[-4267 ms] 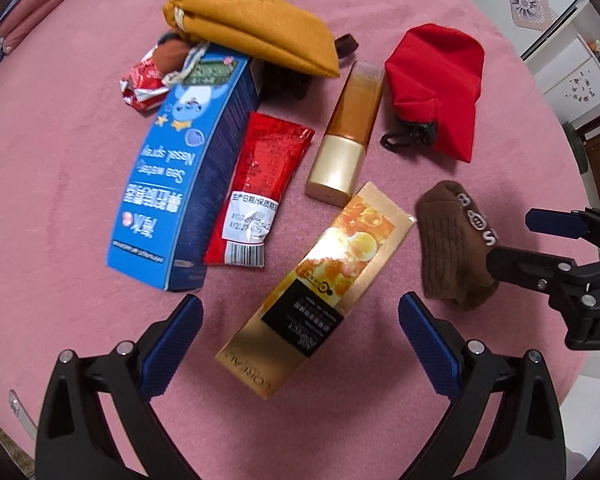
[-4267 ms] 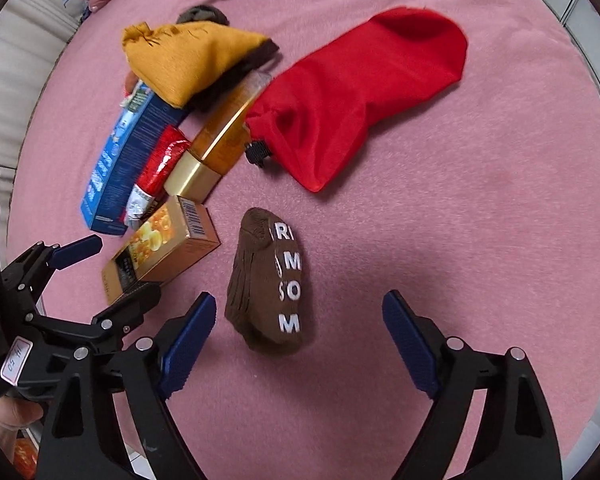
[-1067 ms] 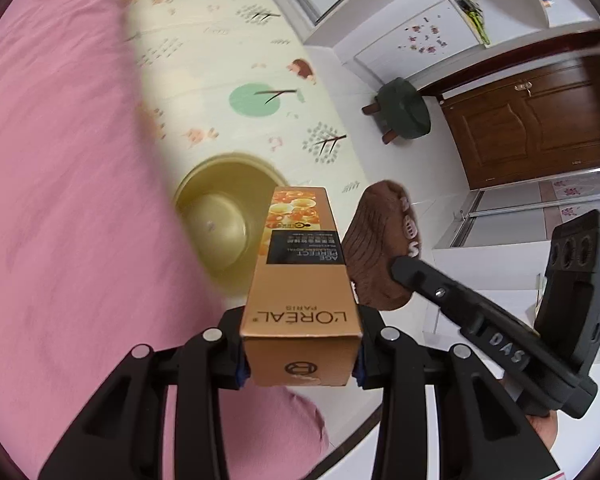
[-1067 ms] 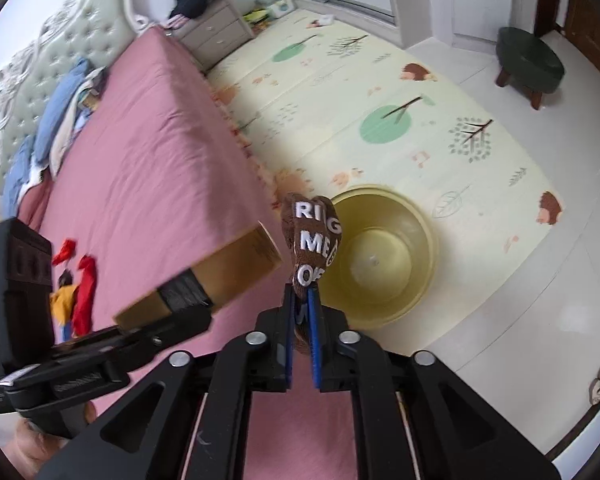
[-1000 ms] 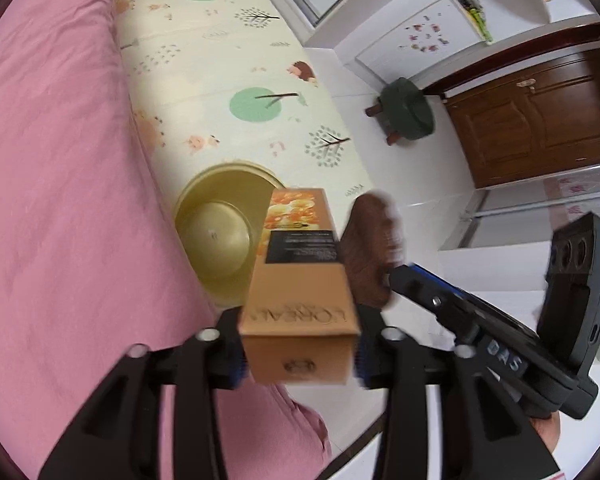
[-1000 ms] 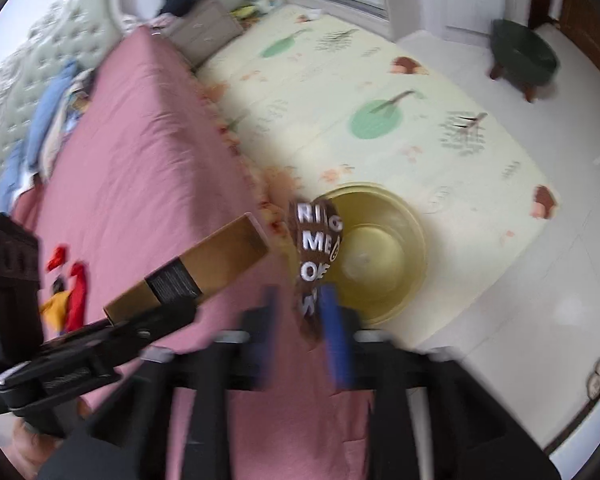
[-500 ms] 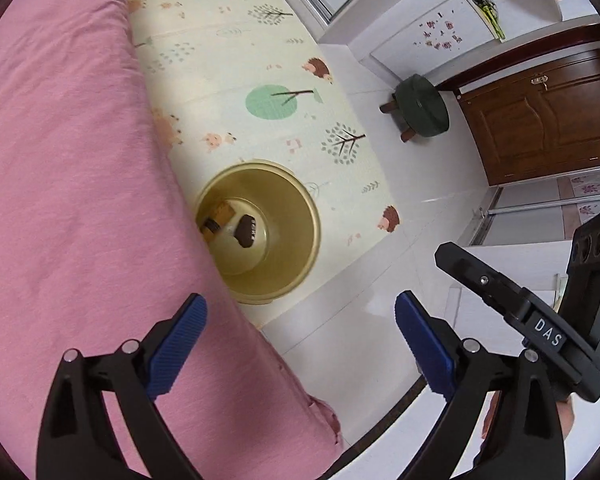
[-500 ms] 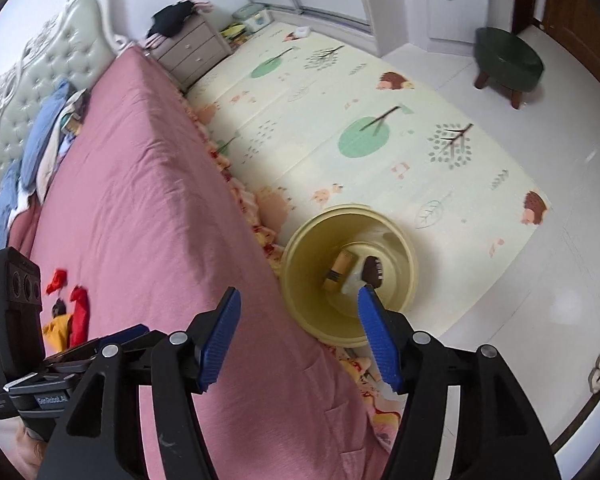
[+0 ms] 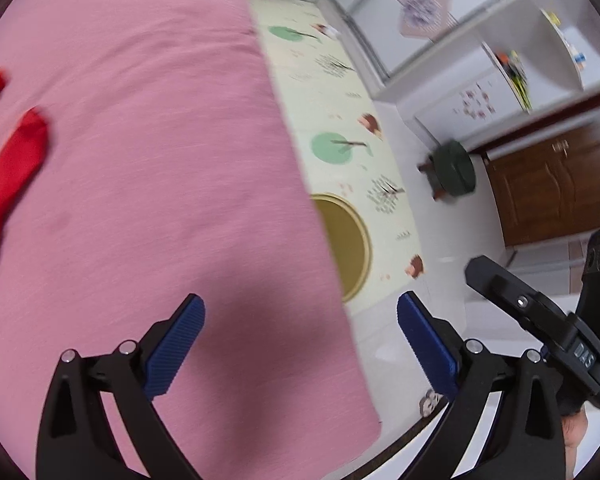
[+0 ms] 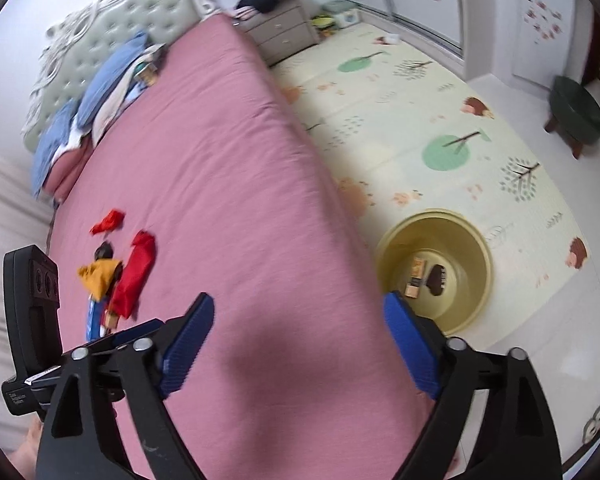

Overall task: Collect trash
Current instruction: 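Move both tools back toward the items on the bed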

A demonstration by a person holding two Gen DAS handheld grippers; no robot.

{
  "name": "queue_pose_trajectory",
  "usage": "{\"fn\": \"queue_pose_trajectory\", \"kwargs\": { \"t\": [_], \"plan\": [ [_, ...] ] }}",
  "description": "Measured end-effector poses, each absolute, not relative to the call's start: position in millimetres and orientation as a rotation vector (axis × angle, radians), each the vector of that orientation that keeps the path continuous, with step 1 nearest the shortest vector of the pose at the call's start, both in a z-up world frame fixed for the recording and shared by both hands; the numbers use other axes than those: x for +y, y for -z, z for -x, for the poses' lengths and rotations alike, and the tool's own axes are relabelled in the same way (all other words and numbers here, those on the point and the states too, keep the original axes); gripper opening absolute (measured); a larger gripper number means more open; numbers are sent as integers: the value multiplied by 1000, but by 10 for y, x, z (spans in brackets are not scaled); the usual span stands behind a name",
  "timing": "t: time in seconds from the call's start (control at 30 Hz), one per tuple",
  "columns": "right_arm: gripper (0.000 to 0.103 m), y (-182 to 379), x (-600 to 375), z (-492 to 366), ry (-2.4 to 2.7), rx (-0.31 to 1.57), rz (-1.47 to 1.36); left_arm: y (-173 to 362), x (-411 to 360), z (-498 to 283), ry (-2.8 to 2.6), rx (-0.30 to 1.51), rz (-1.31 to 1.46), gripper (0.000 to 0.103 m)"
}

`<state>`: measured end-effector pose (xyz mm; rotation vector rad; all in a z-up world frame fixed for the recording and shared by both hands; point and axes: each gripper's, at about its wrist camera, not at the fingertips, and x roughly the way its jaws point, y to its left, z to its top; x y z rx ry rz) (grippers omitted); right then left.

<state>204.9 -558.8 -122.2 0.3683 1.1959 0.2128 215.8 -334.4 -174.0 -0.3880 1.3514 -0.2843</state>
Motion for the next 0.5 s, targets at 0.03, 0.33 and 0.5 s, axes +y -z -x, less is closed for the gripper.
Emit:
{"fn": "queue_pose_trajectory", "kwargs": {
  "t": [0.03, 0.33, 0.5],
  "plan": [
    [84, 1215, -5453, -2019, -226, 1194, -364, 1725, -3214, -2111, 267, 1344, 404, 97],
    [88, 1234, -4249, -1682, -332, 1238, -321, 1682, -1898, -1523, 80, 1285, 480, 98],
    [90, 1247, -3632, -1509, -382, 1275, -309, 1714, -1276, -1212, 6, 1283, 487, 99]
  ]
}}
